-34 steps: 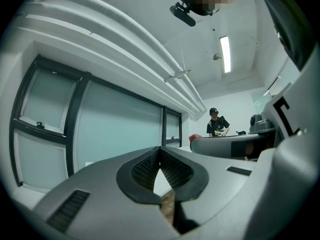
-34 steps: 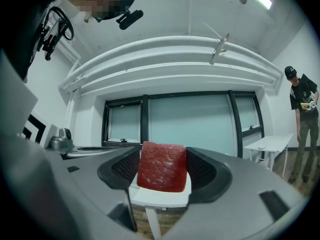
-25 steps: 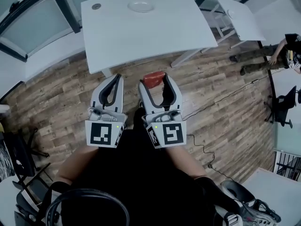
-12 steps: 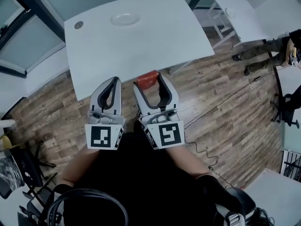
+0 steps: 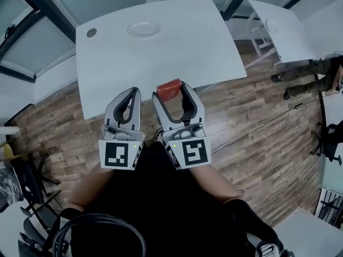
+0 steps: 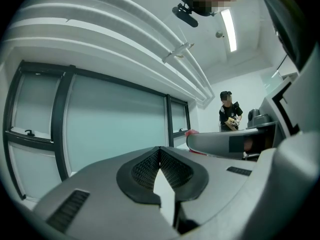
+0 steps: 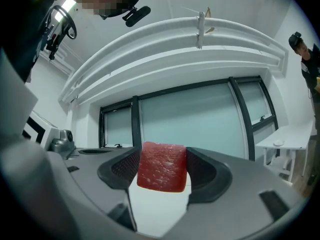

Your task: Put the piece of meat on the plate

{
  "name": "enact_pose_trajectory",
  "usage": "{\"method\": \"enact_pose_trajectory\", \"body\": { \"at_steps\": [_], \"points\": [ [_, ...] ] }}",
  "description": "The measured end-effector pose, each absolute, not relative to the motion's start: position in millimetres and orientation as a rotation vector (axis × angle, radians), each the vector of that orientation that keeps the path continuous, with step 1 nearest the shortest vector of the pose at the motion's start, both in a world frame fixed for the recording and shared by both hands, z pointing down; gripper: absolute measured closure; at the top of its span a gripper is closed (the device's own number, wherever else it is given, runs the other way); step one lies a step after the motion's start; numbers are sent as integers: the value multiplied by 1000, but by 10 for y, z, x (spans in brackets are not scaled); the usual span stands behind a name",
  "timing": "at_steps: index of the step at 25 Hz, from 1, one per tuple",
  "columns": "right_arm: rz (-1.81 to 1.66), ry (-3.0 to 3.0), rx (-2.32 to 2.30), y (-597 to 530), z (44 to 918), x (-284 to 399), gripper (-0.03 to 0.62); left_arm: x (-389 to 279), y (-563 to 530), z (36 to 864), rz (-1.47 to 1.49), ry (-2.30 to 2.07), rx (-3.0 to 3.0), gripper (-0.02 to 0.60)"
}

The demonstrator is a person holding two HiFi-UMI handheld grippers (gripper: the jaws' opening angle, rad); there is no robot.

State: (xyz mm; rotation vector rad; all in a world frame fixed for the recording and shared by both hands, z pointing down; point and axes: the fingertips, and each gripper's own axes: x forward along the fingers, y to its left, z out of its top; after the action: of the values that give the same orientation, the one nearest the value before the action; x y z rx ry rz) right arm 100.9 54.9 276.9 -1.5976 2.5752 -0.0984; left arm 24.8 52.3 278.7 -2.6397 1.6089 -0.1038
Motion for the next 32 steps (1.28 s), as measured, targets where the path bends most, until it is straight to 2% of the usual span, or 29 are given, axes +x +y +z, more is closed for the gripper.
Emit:
{"method": "enact_pose_trajectory", "body": {
  "at_steps": [17,32],
  "points": [
    [-121,2568,-1636,262,2821,1030,301,217,161,2855,-111,1619,-2659,578],
    [-178,2637,-1689,-701,2979,824,301,104,-796,3036,-140,1616,-2773,578]
  ]
}}
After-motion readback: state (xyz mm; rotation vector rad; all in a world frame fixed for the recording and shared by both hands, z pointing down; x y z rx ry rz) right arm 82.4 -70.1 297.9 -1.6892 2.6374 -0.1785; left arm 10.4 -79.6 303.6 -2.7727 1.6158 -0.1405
